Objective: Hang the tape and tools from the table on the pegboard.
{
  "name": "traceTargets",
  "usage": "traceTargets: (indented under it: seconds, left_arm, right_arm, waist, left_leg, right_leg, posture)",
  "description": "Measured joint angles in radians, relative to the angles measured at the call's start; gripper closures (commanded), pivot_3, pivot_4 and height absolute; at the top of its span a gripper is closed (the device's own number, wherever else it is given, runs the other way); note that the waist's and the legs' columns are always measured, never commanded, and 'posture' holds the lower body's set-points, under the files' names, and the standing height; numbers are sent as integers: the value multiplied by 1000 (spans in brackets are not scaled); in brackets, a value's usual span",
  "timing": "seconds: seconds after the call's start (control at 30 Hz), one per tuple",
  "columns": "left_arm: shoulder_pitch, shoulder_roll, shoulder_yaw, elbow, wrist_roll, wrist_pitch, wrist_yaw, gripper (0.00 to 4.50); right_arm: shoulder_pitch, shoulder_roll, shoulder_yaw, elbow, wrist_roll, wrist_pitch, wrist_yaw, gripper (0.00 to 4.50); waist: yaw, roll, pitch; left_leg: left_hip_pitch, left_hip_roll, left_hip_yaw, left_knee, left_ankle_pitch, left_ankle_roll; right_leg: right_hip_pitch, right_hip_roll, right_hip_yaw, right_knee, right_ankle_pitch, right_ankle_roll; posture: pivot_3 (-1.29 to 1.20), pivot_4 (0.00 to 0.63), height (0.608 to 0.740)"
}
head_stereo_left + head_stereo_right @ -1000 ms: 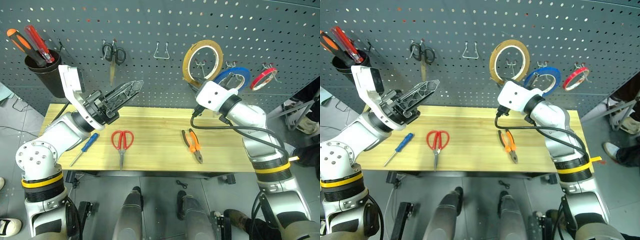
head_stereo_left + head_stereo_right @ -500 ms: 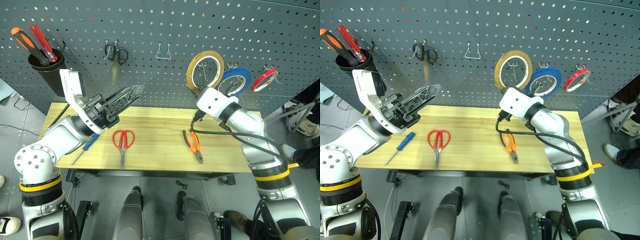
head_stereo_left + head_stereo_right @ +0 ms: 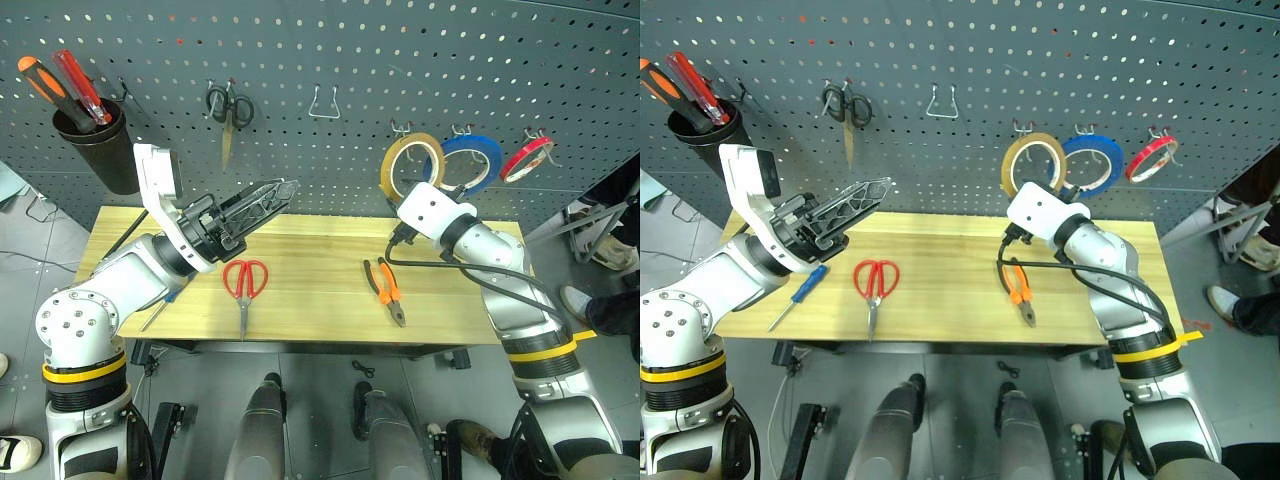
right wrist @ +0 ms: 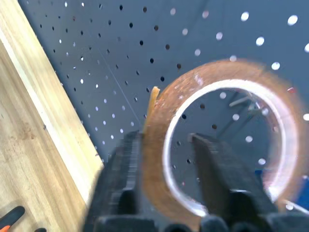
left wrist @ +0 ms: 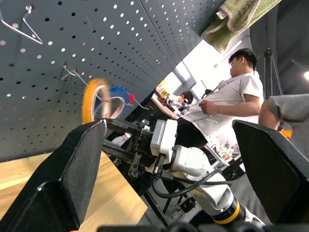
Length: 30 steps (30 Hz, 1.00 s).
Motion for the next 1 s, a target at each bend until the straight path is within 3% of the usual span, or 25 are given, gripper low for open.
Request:
traceTargets:
  seconds: [0.13,0.17,0.33,0.53,0.7,1.0]
  left_arm:
    - [0,5,0,0,0,0,-2,0]
    - [0,8,0,0,0,0,-5,0]
    - [58,79,-2,-5,35,4,-70,0]
    - [290,274,-25,-44,215,19,-310,0]
    - [420,331,-26,-63,322,2,-445,0]
    - [539,339,42,-137,335,2,-460,0]
  right_arm:
    - [1,0,0,-1,2,0,9,108]
    - [7,-1,0,-6,3,0,14,25]
    - [138,-15,-4,-122,91,78,115,25]
    - [200,32,0,-219,261,603,230,25]
    - [132,102,11,-132,308,874,186,25]
    - [1,144,14,190,294,876,62,25]
  waist:
    - [0,0,0]
    - [0,0,0]
    - [0,0,0]
    - [-16,2,1]
    - [-9,7,5]
    - [6,14,13]
  left_leg:
    - [0,0,0,0,0,0]
    - [0,0,0,0,0,0]
    - [0,0,0,-1,0,0]
    - [1,4,0,-1,0,0]
    - [-1,7,1,-3,-1,-1]
    - [-10,7,1,-4,0,0]
  right_leg:
    - [0,0,0,0,0,0]
    - [0,0,0,0,0,0]
    - [0,0,0,0,-1,0]
    - [-2,2,0,2,-5,-10]
    - [-8,5,1,2,-6,-14]
    - [-16,6,2,3,-8,-14]
  posture:
    - [195,282,737]
    - [196,283,737]
    - [189,306,737]
    - [192,355,737]
    - [219,388,737]
    - [254,416,737]
